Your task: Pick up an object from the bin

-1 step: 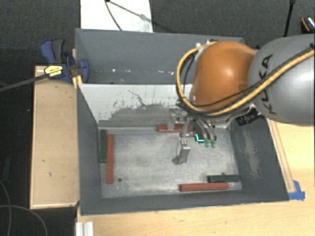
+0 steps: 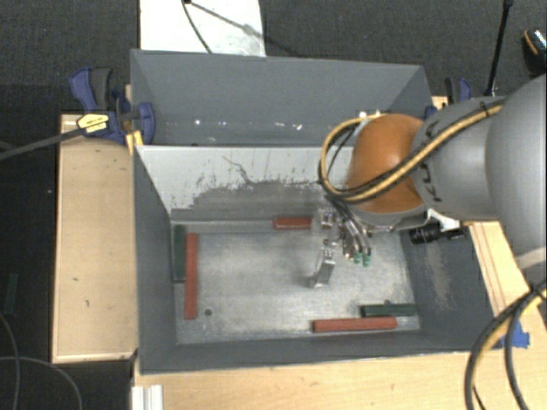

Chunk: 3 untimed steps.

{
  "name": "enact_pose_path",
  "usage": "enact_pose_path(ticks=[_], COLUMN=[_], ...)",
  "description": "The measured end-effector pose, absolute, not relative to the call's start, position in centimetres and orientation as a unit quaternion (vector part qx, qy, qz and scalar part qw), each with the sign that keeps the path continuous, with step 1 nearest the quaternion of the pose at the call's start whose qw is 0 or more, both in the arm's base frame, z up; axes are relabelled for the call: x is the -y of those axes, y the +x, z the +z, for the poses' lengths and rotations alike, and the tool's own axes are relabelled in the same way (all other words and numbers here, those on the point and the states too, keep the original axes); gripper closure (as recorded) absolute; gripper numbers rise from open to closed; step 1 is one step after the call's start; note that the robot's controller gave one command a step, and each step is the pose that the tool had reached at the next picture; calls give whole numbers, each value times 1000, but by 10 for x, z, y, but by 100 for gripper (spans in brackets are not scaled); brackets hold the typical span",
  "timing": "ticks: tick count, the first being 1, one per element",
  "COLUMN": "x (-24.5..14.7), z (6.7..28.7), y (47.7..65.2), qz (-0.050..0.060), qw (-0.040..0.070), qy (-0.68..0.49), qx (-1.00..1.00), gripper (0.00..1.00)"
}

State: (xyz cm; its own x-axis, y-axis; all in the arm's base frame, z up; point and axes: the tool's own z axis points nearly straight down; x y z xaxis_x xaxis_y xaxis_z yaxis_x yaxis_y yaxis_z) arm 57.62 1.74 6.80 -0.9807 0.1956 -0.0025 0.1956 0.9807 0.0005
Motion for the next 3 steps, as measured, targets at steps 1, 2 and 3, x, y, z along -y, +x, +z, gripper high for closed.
enact_pose_path(ticks=[1,2,3], x=[6,-22,-33], z=[130,69,71], y=[585,592,593], qz=[0,0,1], qw=[5,0,2], qy=[144,72,132], qx=[-990,-997,-991], gripper=[0,0,0])
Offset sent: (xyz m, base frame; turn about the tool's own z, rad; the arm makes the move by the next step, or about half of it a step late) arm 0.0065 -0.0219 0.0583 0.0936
